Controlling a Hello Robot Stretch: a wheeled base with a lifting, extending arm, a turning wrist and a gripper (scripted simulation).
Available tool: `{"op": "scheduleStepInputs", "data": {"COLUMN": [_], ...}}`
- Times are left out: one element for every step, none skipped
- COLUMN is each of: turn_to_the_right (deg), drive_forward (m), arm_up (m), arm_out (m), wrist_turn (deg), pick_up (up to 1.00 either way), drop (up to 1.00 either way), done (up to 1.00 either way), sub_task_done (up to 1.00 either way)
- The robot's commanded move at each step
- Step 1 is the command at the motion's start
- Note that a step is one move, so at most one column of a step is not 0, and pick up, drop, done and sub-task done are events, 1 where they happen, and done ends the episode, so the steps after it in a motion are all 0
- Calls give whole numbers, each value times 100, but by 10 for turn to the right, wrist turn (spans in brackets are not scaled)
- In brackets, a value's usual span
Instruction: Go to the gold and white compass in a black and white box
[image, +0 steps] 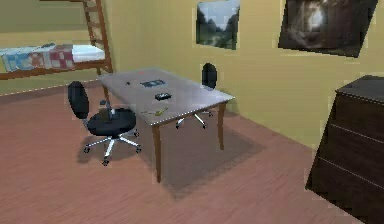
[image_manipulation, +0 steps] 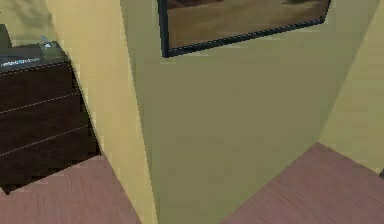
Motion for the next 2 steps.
{"op": "scheduleStepInputs", "data": {"turn_to_the_right": [180, 0], "drive_forward": [0, 100], "arm_up": [0, 0], "arm_out": [0, 0], "wrist_turn": [0, 0], "pick_up": [0, 0], "drop": [0, 0], "done": [0, 0], "sub_task_done": [0, 0]}}
